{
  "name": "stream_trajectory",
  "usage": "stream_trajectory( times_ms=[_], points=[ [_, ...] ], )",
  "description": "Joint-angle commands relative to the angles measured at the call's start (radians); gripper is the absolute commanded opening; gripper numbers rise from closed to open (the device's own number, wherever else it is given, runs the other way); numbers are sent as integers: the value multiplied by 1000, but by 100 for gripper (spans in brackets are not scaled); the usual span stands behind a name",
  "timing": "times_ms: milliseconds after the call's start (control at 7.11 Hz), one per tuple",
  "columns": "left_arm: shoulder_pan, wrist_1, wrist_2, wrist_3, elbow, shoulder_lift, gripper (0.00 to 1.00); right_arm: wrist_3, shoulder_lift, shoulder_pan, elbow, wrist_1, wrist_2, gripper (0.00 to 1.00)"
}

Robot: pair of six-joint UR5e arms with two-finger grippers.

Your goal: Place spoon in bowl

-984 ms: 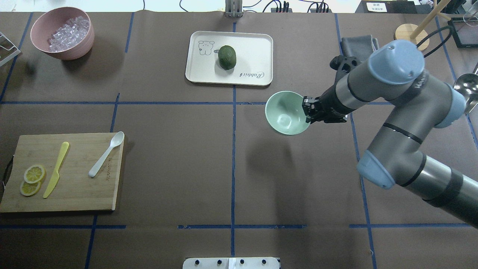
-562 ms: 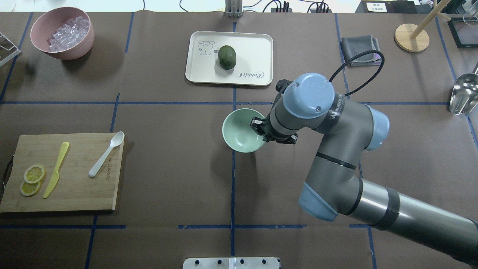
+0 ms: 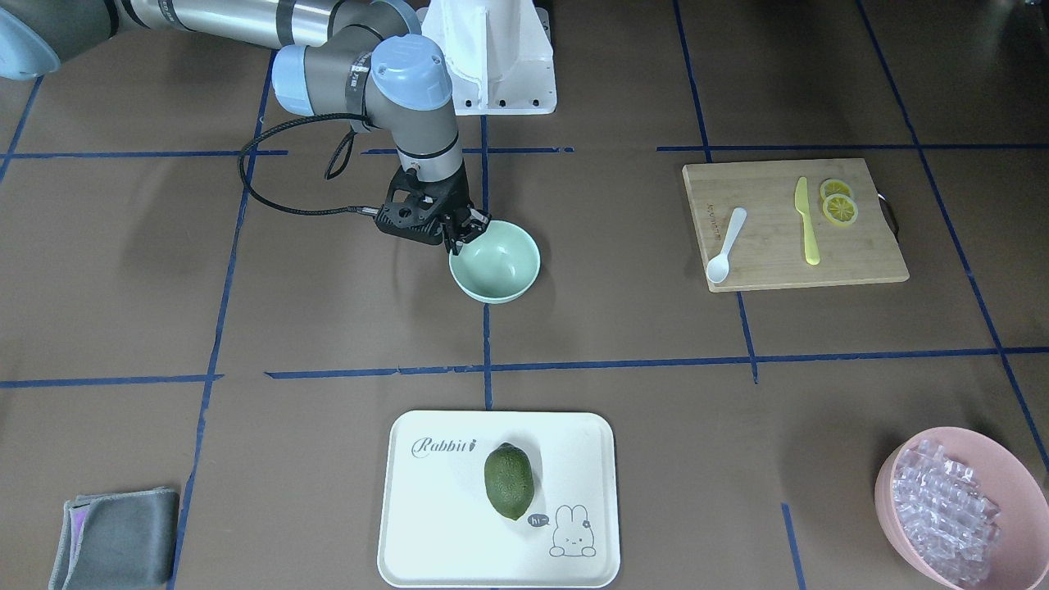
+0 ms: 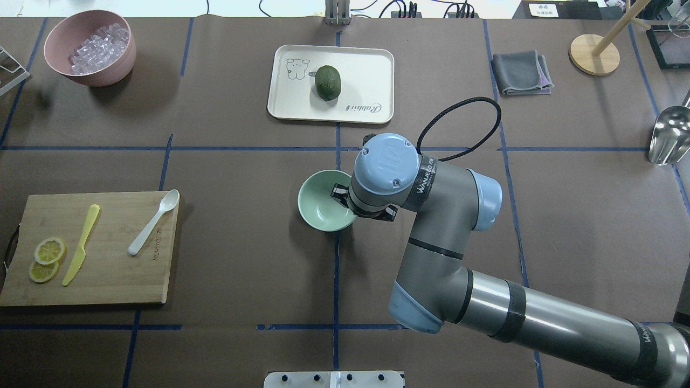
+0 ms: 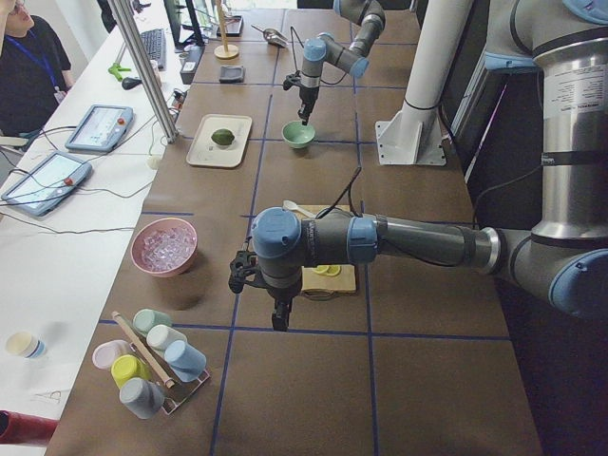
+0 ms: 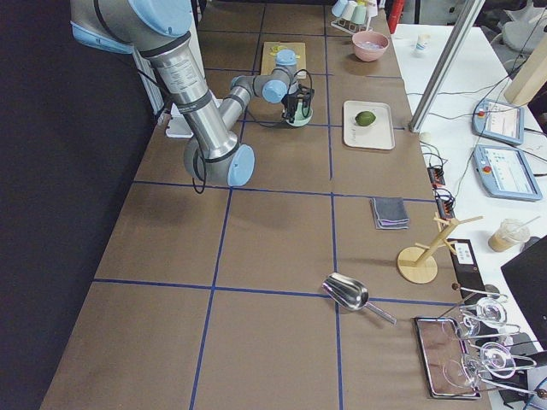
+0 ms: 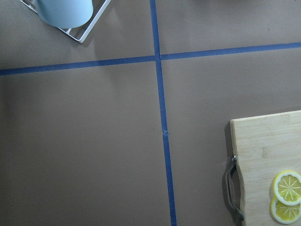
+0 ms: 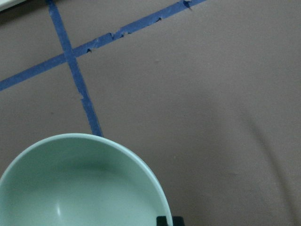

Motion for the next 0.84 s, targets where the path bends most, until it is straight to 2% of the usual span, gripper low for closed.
stream_trajectory(
  times_ms=[0,141,281,422,562,703],
  points=[
    [1,-1,0,0,2,0,100,-10,-14,-3,4,26,-15,99],
    [1,-7,0,0,4,0,100,-25,-9,-3,10,26,-21,100],
    [1,-7,0,2,-4,0,100,-97,-17,38,76,15,-6,100],
    [7,-7,3,2,-10,-2,100,-151,-37,105,139,-52,46,100],
    [24,-7,9,-8,-6,-11,100,-282,-40,193,189,-163,150,100],
    [26,-9,5,-14,-9,-20,100,-447,-93,283,251,-230,199,100]
  ],
)
